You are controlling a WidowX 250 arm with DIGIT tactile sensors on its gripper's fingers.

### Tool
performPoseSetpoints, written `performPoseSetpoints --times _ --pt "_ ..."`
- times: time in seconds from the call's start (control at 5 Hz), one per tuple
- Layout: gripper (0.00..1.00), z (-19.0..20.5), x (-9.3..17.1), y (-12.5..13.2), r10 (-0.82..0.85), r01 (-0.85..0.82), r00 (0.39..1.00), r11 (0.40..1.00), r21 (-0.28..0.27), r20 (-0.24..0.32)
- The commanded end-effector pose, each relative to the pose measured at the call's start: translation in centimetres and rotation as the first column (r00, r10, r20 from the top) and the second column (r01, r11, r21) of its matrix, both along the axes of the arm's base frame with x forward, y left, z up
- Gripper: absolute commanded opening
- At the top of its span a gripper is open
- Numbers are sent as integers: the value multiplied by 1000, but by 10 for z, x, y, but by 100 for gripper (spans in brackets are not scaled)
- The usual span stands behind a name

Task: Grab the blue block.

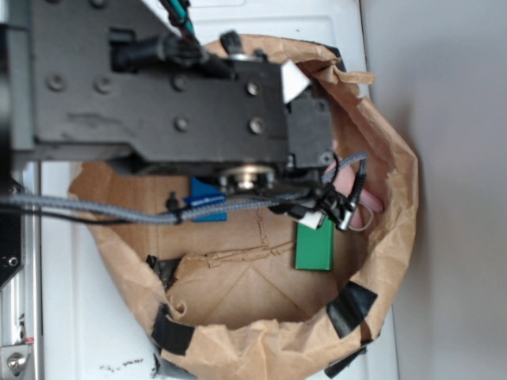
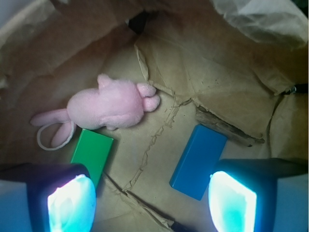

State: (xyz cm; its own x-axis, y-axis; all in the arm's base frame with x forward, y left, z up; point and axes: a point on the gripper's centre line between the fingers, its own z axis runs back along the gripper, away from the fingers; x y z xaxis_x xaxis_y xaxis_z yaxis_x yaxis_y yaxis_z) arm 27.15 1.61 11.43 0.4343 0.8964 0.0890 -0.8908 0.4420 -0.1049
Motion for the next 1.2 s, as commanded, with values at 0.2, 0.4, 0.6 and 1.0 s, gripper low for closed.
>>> performPoseSetpoints --times 0.2,0.4,0.6,1.0 --pt "100 -19 7 14 92 -91 995 996 23 -30" --pt "100 -46 23 22 114 -111 992 992 51 -49" --pt "100 -64 39 23 168 -165 984 985 50 -57" --pt "100 -70 48 27 219 -216 975 973 81 -33"
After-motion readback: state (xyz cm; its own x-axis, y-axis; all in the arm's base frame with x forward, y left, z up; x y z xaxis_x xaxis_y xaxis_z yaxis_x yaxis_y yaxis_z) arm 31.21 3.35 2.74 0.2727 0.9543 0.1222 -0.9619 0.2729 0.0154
